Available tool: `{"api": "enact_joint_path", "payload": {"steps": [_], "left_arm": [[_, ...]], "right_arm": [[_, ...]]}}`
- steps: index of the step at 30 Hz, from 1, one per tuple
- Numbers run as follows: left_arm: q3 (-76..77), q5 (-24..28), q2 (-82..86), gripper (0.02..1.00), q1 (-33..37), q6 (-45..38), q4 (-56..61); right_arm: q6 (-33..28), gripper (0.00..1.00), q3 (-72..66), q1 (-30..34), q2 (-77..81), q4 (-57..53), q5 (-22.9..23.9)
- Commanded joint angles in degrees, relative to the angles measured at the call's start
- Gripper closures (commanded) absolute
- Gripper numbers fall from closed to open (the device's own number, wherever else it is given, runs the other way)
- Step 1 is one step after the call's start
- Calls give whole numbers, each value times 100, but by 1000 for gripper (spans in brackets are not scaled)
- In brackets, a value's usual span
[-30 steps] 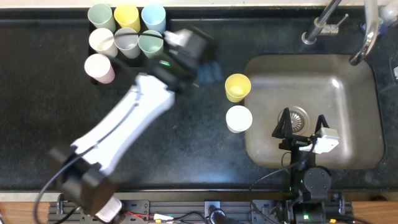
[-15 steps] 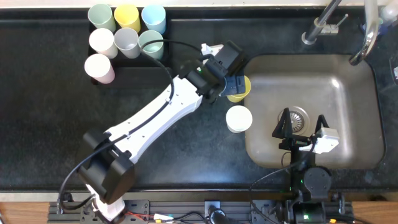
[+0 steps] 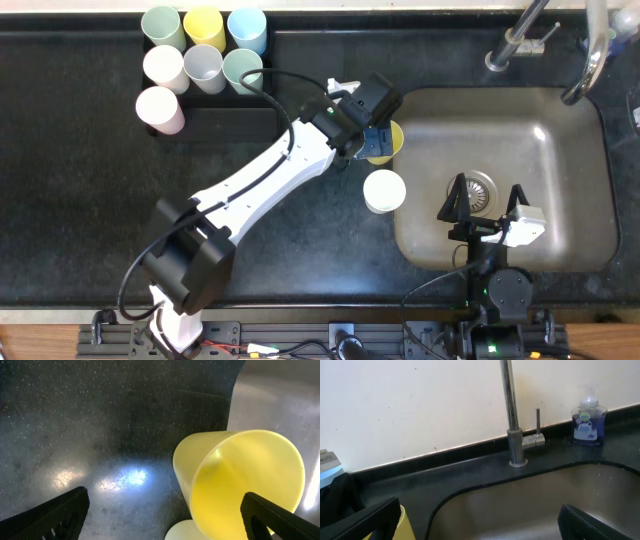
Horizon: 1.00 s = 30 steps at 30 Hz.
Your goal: Store Cups
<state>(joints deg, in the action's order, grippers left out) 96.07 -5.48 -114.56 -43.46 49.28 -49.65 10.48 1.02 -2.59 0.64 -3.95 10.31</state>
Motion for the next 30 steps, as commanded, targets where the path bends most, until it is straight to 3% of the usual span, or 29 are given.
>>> {"api": "enact_joint_path", "payload": {"steps": [1, 3, 6, 7, 10, 11, 13, 14, 16, 23, 30], "left_arm": [[149, 103, -197, 62, 76, -79, 46], [149, 155, -229, 152, 74, -81, 122], [149, 157, -240, 478, 76, -81, 173], [149, 157, -243, 494, 76, -81, 177], [149, 155, -289, 709, 76, 20, 197], [149, 157, -308, 720, 76, 31, 210], [149, 157, -354, 908, 76, 31, 249], [149, 155, -356, 943, 76, 31, 271], [153, 136, -350, 982, 98, 31, 291], [157, -90, 389, 982, 472, 48, 149], [157, -302, 1572, 982, 1764, 492, -1202]], "right_arm": [[24, 3, -74, 37, -44, 35, -35], [24, 3, -74, 37, -44, 35, -37], [24, 3, -74, 37, -44, 35, -37], [24, 5, -74, 37, -44, 35, -37], [24, 3, -74, 37, -44, 35, -37], [24, 3, -74, 37, -44, 35, -35], [24, 5, -74, 37, -44, 35, -37], [24, 5, -74, 37, -44, 35, -35], [24, 3, -74, 37, -44, 35, -37], [24, 3, -74, 37, -44, 35, -35], [24, 3, -74, 37, -44, 35, -37]]}}
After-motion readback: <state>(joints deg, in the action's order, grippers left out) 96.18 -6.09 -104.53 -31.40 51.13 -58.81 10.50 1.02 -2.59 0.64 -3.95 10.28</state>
